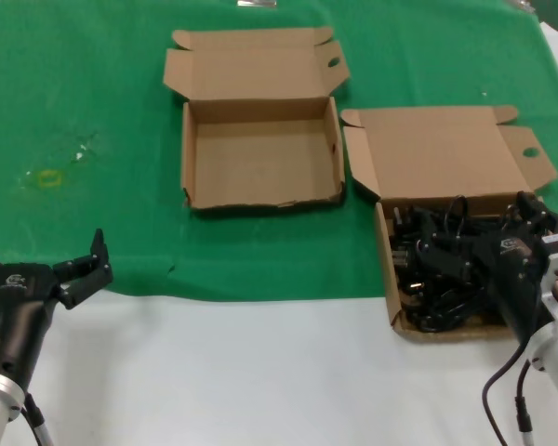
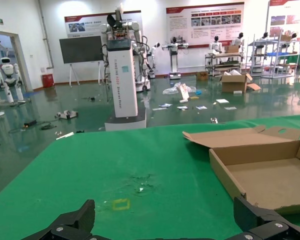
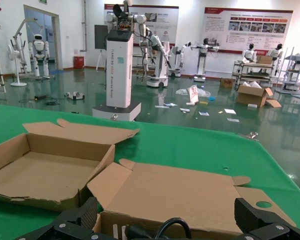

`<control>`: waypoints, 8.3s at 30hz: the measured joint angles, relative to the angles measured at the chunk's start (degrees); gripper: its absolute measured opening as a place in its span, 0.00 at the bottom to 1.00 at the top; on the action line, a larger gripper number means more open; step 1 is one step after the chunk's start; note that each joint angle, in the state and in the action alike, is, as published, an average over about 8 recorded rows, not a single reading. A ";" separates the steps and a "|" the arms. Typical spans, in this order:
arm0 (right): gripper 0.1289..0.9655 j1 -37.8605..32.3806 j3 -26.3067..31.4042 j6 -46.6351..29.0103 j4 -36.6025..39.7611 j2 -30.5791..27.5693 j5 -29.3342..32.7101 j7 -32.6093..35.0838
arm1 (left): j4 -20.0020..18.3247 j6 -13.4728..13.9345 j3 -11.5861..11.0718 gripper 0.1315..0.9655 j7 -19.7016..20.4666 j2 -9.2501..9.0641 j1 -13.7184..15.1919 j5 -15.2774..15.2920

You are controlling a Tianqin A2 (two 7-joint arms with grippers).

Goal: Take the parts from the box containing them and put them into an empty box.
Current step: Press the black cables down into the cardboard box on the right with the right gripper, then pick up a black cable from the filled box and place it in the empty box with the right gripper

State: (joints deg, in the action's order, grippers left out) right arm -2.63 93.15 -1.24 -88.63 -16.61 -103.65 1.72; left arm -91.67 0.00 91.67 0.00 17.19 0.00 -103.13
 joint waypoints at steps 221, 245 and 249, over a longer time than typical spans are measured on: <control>0.10 -84.24 27.30 -65.96 84.83 3.67 22.29 40.32 | 0.00 0.00 0.00 0.01 0.02 0.00 0.00 0.02; 0.10 -82.11 24.15 -53.34 87.95 12.51 21.40 44.16 | 0.00 0.00 0.00 0.01 0.02 0.00 0.00 0.02; 0.10 -81.05 23.41 -50.53 88.03 13.49 20.94 44.77 | 0.00 0.00 0.00 0.01 0.02 0.00 0.00 0.02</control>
State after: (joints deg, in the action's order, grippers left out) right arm -83.67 116.57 -51.77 -0.60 -3.13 -82.71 46.48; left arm -91.67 0.00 91.68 0.02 17.19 0.00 -103.12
